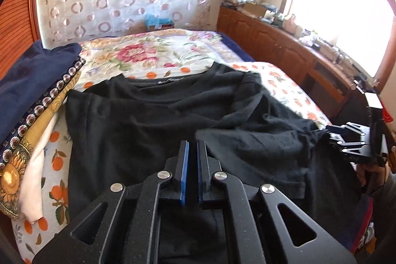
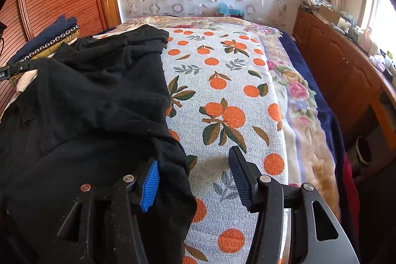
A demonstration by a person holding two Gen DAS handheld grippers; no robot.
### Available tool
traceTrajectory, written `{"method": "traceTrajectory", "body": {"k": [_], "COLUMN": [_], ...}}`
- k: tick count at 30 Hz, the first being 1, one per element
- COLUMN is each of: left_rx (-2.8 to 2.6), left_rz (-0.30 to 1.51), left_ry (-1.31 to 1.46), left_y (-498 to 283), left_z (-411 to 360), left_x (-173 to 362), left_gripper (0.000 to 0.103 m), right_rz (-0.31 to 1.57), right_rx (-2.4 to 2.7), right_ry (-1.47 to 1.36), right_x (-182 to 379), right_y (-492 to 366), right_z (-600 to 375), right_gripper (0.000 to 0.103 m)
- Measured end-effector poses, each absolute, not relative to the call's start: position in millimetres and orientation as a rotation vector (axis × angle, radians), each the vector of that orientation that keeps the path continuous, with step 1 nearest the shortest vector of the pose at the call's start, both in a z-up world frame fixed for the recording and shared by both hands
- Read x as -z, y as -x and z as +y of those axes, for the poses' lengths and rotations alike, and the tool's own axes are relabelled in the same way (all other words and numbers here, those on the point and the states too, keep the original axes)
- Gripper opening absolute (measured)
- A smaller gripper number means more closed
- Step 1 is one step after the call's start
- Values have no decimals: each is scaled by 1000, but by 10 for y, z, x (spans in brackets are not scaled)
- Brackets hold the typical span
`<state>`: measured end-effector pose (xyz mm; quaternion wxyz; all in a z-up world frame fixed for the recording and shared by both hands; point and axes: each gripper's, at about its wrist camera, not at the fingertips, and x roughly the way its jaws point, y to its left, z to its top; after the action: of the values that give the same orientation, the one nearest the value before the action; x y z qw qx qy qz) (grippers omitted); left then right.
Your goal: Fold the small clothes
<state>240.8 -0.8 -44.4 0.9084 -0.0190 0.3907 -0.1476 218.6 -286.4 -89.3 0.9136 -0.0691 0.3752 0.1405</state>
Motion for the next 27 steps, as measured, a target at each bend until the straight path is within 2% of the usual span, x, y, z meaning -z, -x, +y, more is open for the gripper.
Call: {"method": "traceTrajectory", "body": {"k": [1, 3, 5, 7, 8, 15, 17, 22, 27], "left_rx": [300, 305, 298, 298, 306, 326, 320, 328, 329], "left_rz": [809, 794, 789, 785, 779, 810, 822, 829, 831], "left_ry": [38, 51, 51, 42, 40, 12, 3, 1, 3], "left_y": [-2412, -2396, -2380, -2347, -2330, -2364, -2404, -2446, -2513], "left_z": [-18, -25, -31, -61, -74, -142, -149, -131, -89], "left_x": [464, 466, 460, 454, 455, 531, 543, 556, 606], "left_gripper": [29, 47, 49, 73, 75, 76, 76, 76, 76], "right_rz": [773, 773, 773, 773, 774, 712, 707, 697, 772], "right_rx": [-289, -289, -290, -293, -298, -395, -422, -477, -541], "right_ry": [143, 143, 141, 138, 131, 84, 82, 79, 38], "right_x": [892, 892, 892, 891, 885, 551, 452, 245, 296], "right_y": [-2186, -2186, -2187, -2183, -2183, -2317, -2455, -2851, -3326], "right_z": [-2865, -2868, -2869, -2873, -2883, -2819, -2720, -2404, -2148], "right_gripper": [55, 55, 55, 55, 55, 55, 50, 48, 44]}}
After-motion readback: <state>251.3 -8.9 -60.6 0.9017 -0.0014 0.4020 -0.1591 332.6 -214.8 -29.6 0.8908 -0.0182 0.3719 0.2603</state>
